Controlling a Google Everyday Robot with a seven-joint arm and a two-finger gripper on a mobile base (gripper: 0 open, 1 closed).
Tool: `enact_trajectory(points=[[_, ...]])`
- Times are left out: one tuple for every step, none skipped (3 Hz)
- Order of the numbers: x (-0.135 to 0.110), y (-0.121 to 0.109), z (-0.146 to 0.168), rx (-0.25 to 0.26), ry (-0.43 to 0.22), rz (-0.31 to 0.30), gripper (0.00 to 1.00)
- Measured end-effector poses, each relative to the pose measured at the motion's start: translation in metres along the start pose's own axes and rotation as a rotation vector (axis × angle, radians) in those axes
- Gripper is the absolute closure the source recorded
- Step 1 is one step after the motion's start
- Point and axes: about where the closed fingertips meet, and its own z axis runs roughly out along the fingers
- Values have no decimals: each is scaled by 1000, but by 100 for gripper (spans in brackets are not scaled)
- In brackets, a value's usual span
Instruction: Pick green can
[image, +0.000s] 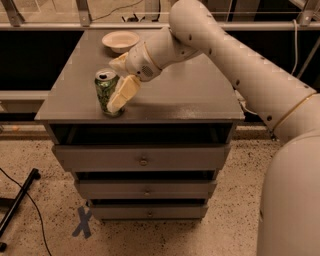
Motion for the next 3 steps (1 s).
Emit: enact_trajectory(points=[[0,1,2,-4,4,-1,18],[0,2,5,-9,4,-2,43],[-5,0,3,10,2,-6,72]])
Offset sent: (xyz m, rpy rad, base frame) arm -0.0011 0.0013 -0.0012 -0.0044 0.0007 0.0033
